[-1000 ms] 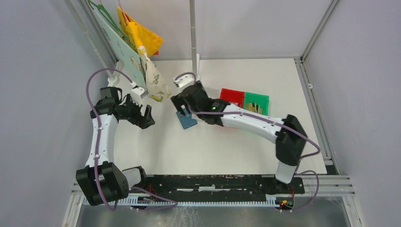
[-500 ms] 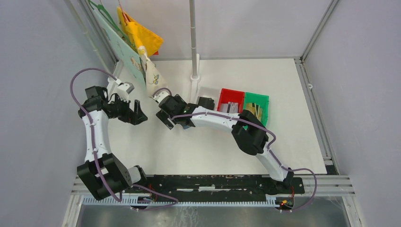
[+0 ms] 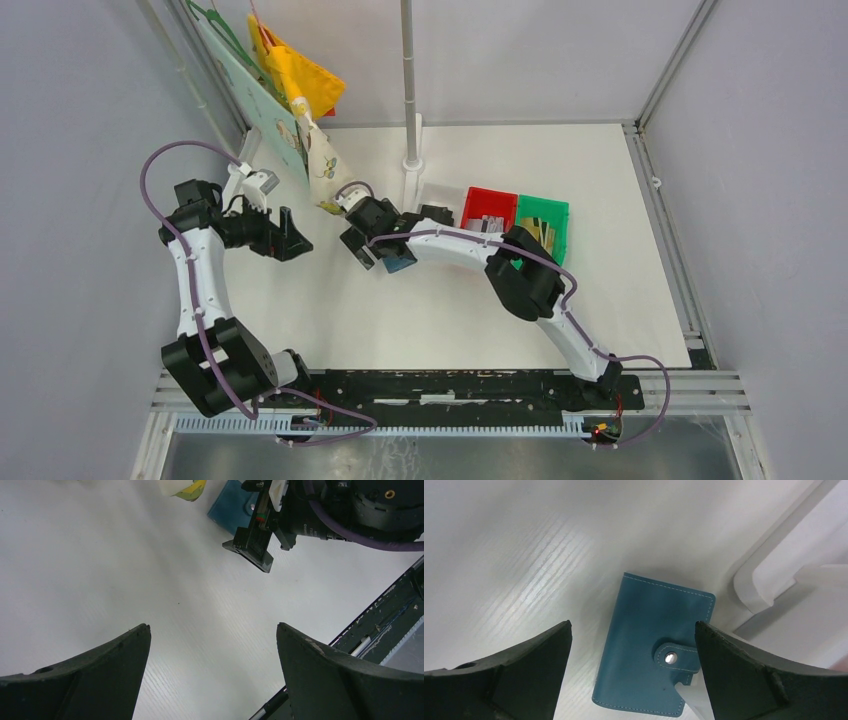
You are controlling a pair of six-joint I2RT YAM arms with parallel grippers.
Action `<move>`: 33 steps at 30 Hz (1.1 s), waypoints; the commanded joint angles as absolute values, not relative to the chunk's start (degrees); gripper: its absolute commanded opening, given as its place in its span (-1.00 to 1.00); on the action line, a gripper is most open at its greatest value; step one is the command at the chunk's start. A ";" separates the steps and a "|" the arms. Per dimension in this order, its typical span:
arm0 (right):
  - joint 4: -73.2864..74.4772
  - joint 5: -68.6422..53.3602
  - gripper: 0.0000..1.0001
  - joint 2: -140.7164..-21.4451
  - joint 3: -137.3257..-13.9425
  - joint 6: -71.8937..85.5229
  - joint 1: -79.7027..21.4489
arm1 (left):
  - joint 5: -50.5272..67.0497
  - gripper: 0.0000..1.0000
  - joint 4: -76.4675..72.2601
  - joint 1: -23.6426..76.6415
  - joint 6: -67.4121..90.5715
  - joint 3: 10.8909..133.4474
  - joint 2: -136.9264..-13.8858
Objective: Take the credit cards out of the card holder
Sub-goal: Move the card holder to the center of the board.
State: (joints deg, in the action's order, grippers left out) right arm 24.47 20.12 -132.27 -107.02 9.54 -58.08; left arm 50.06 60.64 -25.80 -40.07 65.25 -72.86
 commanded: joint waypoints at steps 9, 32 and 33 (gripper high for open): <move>21.62 6.41 0.92 -131.95 -103.76 14.60 -57.83 | 53.79 0.99 62.25 -26.00 -44.29 65.33 -69.73; 18.73 24.15 0.96 -114.65 -85.58 24.64 -68.35 | 55.90 0.99 66.36 -26.00 -47.90 66.30 -69.39; 18.42 24.71 0.96 -114.97 -85.56 25.44 -68.90 | 55.83 0.99 66.38 -26.01 -47.90 66.46 -69.49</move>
State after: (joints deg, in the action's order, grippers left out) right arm 18.26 17.21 -116.84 -86.65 21.23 -67.13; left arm 53.10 65.34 -25.80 -44.69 64.77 -70.19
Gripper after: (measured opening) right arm 0.979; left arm 0.994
